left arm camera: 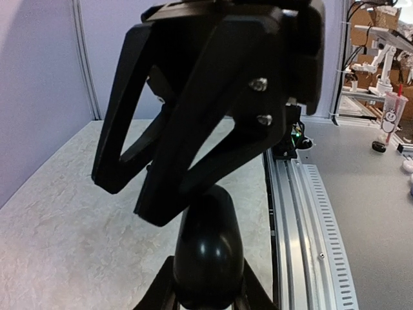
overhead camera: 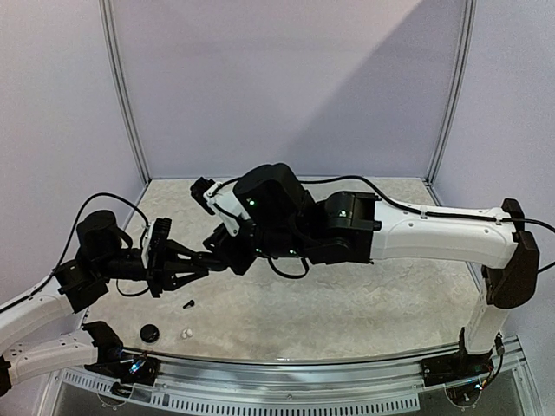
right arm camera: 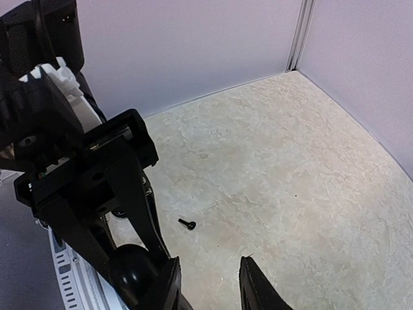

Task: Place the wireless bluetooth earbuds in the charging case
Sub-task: Close the charging case with the earbuds, then pass from the left arm to the right

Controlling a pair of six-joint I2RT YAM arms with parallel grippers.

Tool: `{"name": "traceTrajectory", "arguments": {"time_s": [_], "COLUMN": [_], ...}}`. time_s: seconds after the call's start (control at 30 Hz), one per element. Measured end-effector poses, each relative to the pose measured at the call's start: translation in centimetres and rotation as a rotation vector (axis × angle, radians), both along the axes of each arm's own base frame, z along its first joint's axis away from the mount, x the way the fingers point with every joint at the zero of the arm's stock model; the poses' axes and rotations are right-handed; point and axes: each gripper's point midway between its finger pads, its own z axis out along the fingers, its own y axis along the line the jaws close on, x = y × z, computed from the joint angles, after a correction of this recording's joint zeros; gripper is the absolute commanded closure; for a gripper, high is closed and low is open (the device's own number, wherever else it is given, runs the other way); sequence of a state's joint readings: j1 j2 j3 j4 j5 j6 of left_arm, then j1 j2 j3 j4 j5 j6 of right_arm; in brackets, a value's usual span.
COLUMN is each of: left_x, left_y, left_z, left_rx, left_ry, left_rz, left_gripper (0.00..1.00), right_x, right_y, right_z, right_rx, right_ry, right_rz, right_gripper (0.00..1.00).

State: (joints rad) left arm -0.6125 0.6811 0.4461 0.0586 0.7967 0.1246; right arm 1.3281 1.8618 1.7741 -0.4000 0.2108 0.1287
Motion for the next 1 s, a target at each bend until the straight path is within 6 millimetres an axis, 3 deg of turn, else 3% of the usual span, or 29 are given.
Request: {"name": "traceTrajectory", "arguments": {"time_s": [0.17,0.33,0.43,0.5,0.63,0.87,1.0], "left_x": [0.4,0.4,0.1,-0.3,-1.0,-1.8,-1.8], "left_y": [0.1,0.0,-0.3,-0.5,-0.8,-0.9,-0.9], "left_z": [0.0,0.1,0.6,1.2,1.9,2.3,2.3], "left_rx": [0.001,-0.01,-0.037,-0.062,-0.092,-0.107,-0.108], "left_ry": [0.009,0.03,0.061,0.081,0.114,0.14,0.149], "left_rz": [0.026,0.027,-0.001,-0.032,-0.082,-0.126,-0.126], "left_gripper": [1.0,1.0,1.0,1.0,1.0,1.0,1.0], "right_x": [-0.9,-1.7,-2.7,-3.2,-4.0,-4.0,-4.0], "right_y": [-1.1,-3.9,-5.5,-5.9,-4.7,-1.8,-1.6], "right_z": [0.5,1.1,1.5,2.1,2.8,0.2,-0.6], "right_rx": [0.006,0.029,0.076,0.114,0.16,0.144,0.134], "right_ry": [0.016,0.018,0.022,0.009,0.001,0.052,0.074], "right_rz": [0.029,0.041,0.091,0.123,0.188,0.247,0.257], "right_gripper": [0.61,0.22,0.2,0.22,0.34,0.56,0.77]}}
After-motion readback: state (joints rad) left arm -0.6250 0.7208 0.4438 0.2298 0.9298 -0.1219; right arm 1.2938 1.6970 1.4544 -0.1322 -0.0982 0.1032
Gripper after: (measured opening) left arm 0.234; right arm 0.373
